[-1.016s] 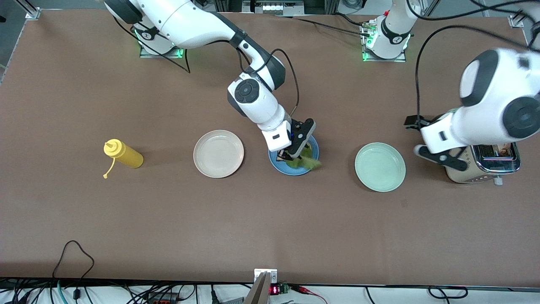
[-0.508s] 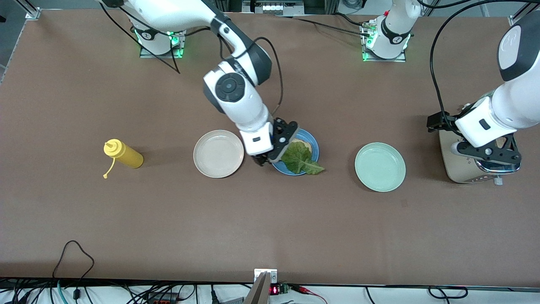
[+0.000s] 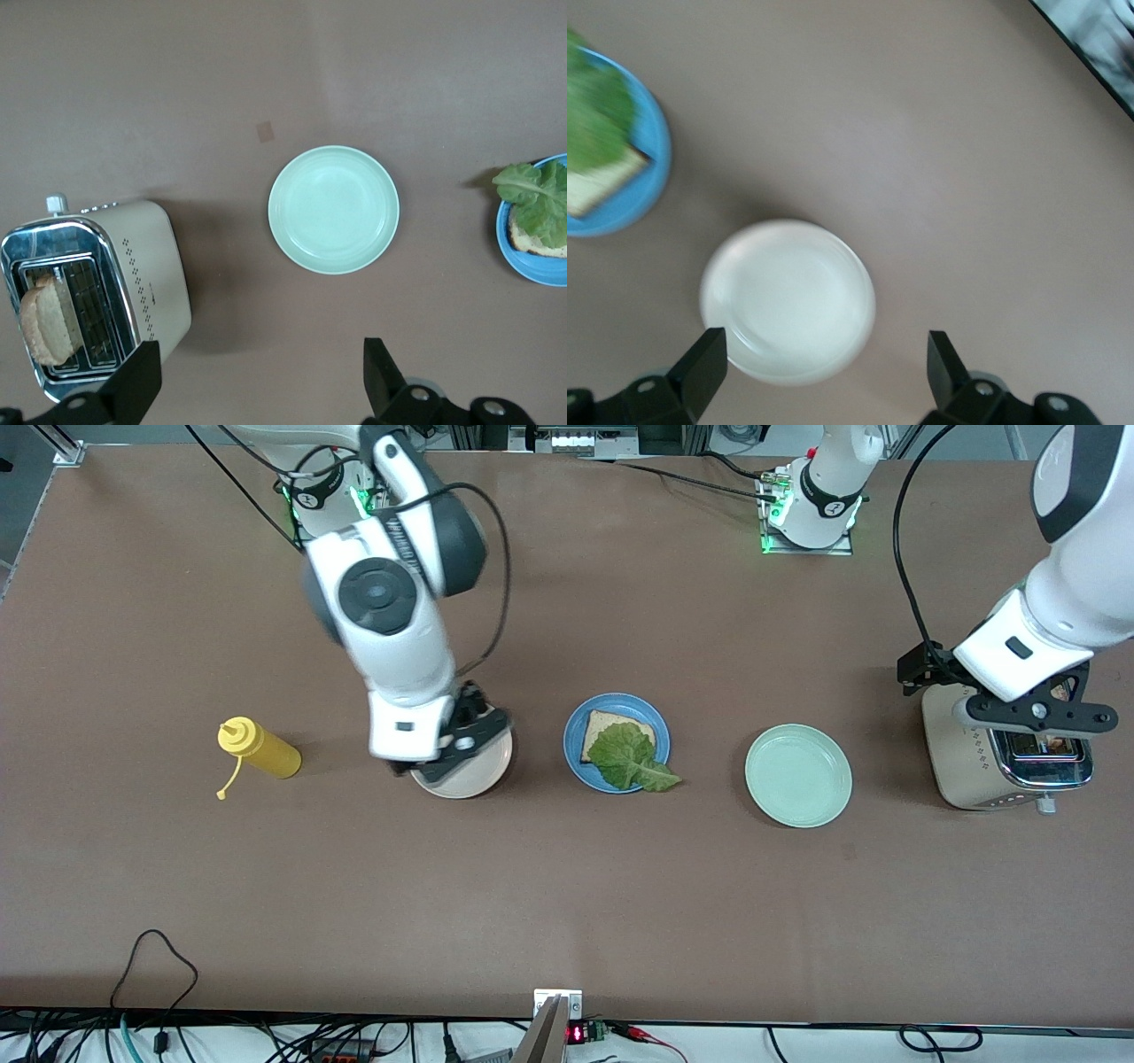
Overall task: Make sandwich in blue plate with both arms
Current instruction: 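Release the lettuce onto the toast while the left gripper returns to the toaster, then grasp the yellow squeeze bottle with the right gripper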
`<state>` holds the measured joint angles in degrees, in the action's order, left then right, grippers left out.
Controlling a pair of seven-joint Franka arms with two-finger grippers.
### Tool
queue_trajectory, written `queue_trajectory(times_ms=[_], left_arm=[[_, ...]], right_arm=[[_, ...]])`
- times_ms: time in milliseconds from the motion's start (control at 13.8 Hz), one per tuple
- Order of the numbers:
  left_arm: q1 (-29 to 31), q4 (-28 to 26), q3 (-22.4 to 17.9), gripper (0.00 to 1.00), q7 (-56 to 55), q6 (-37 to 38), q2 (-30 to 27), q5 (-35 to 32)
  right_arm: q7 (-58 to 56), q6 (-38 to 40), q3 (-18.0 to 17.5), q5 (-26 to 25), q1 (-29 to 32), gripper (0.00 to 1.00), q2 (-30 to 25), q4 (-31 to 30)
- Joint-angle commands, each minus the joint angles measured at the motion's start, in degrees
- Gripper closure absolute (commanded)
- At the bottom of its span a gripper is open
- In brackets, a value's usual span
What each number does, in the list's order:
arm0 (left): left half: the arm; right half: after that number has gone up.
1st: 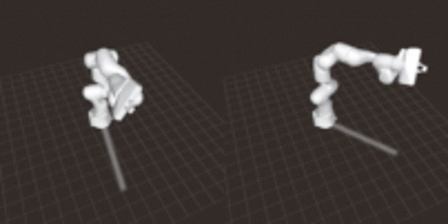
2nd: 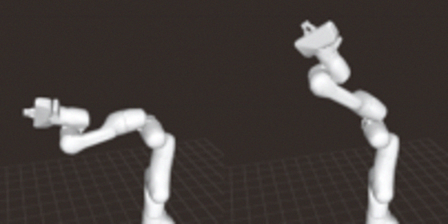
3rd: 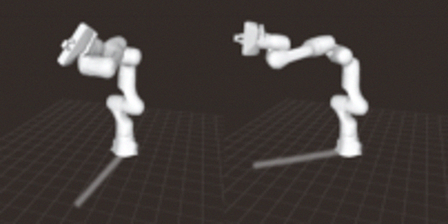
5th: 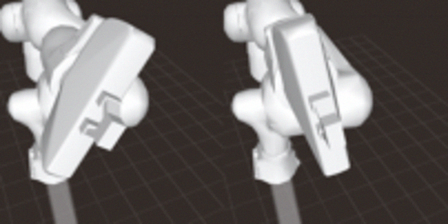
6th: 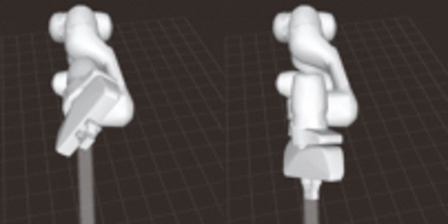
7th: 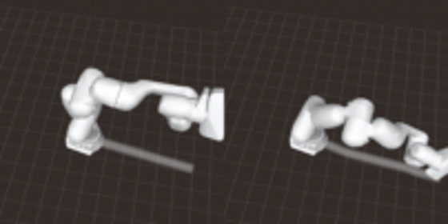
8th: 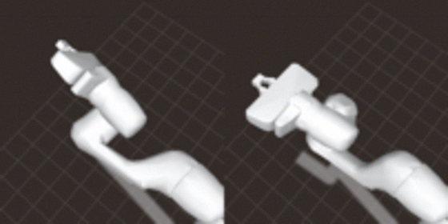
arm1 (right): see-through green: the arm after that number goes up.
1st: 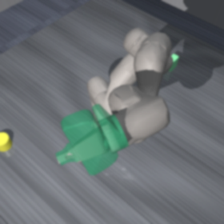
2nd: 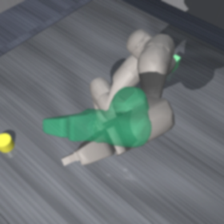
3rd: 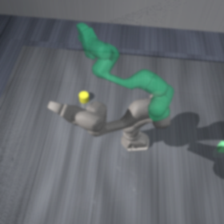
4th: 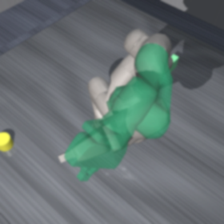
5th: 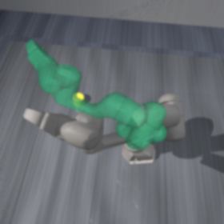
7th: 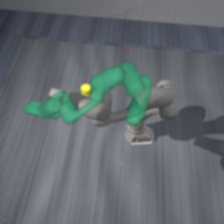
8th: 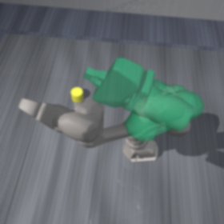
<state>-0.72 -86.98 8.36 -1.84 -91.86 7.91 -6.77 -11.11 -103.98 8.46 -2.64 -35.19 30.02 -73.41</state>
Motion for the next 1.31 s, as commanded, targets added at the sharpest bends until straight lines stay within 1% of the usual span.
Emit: queue_trajectory(times_ms=[0, 145, 290, 363, 508, 653, 725, 798, 943, 1088, 1233], left_arm=[[4.03, -8.03, 0.42, 0.00, 1.22, -3.59, -5.80, 4.89], [4.76, -7.68, 0.51, 0.00, 3.33, -3.24, -5.97, 5.54], [5.02, -7.07, 0.51, 0.00, 3.33, -0.36, -6.15, 5.45], [5.20, -6.37, 0.51, 0.00, 3.33, 1.05, -6.15, 5.45], [5.29, -6.27, 0.34, 0.00, 3.33, 1.59, -6.15, 5.45], [5.37, -6.18, 0.42, 0.00, 2.81, 1.85, -6.15, 5.45], [5.29, -6.10, 0.51, 0.00, 2.72, 2.20, -6.24, 5.45], [5.29, -6.10, 0.60, 0.00, 2.72, 2.21, -6.33, 5.45], [5.29, -6.10, 0.43, 0.00, 2.72, 2.29, -6.50, 5.45], [5.29, -6.10, 0.43, 0.00, 2.72, 2.38, -6.42, 5.45], [5.37, -6.10, 0.08, 0.00, 2.63, 3.17, -6.41, 5.63]], right_arm=[[-2.49, 4.39, 1.47, -0.53, 2.92, 0.00, -4.78, -2.60], [-10.56, 5.98, 1.38, -0.17, 5.64, 0.00, -8.91, -5.24], [-16.72, 6.16, 1.29, 0.87, 9.24, 0.00, -14.09, -9.79], [-21.10, 6.33, 1.29, 3.06, 11.26, 0.00, -15.94, -11.56], [-31.91, 6.25, 1.29, 7.36, 16.61, 0.00, -19.20, -15.95], [-39.12, 6.34, 1.38, 12.28, 22.32, 0.00, -21.49, -18.86], [-43.86, 6.34, 1.38, 14.22, 24.79, 0.00, -21.67, -19.83], [-49.39, 6.34, 1.47, 17.37, 28.03, 0.00, -21.67, -20.62], [-61.52, 6.34, 1.56, 25.45, 34.72, 0.00, -21.15, -22.90], [-74.52, 6.86, 1.56, 34.41, 40.87, 0.00, -18.61, -24.58], [-85.26, 9.75, 1.56, 42.07, 45.71, 0.00, -14.58, -24.59]])
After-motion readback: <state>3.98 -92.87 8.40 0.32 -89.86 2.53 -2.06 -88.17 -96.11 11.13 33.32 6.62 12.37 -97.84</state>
